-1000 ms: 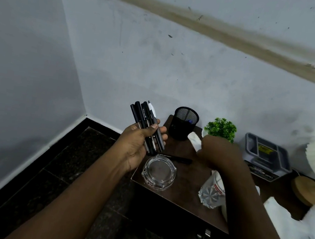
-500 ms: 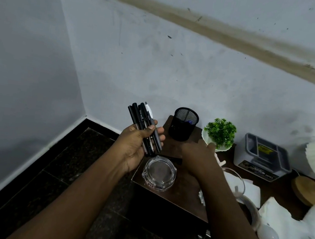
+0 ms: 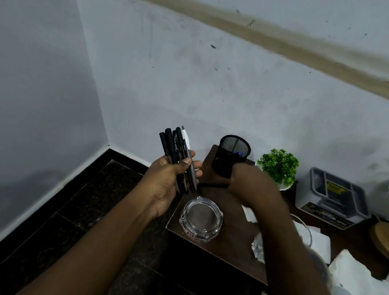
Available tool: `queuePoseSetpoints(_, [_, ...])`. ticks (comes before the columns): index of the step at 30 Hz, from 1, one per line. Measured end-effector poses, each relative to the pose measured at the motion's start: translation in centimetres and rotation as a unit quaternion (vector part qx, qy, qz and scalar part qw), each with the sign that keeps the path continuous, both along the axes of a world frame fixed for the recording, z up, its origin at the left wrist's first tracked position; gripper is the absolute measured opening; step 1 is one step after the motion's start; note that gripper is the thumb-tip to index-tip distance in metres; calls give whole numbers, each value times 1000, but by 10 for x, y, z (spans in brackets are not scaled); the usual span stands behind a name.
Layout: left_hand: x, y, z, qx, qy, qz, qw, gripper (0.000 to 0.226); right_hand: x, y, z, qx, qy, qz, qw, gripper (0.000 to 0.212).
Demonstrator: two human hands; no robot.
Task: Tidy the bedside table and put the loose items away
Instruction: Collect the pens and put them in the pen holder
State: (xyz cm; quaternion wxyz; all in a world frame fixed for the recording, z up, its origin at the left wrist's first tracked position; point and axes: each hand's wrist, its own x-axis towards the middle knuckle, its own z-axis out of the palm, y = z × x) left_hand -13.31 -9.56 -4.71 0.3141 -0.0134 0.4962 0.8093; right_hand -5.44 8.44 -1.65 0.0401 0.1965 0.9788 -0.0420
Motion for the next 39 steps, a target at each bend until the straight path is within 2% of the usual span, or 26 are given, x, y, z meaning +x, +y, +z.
queuePoseSetpoints(2, [1,2,0,-19,18,5,1000,19,1,8,26,-62,82,5,995,13])
queuePoseSetpoints(5, [8,9,3,-39,43,-16,998,19,9,15,55,-157,182,45,970,19])
queuePoseSetpoints(12, [35,31,14,-48,72,-96,992,20,15,16,54,-351,263,38,898,15])
queuePoseSetpoints(17, [42,37,22,16,33,-143,989,26,20,15,45,-499,229,23,836,16])
queuePoseSetpoints(22, [41,39,23,28,17,-166,986,32,23,20,35,-570,231,-9,789,14])
queuePoseSetpoints(29, [41,41,22,38,10,-204,978,36,19,16,21,-601,274,-70,748,13])
queuePoseSetpoints(33, [43,41,23,56,1,-228,972,30,15,8,18,-629,277,-99,719,18])
queuePoseSetpoints(37, [45,42,22,54,-3,-248,967,21,14,-2,20,-687,274,-112,664,27])
queuePoseSetpoints(39, [45,41,22,48,-6,-252,966,19,14,-5,20,-687,274,-117,663,30])
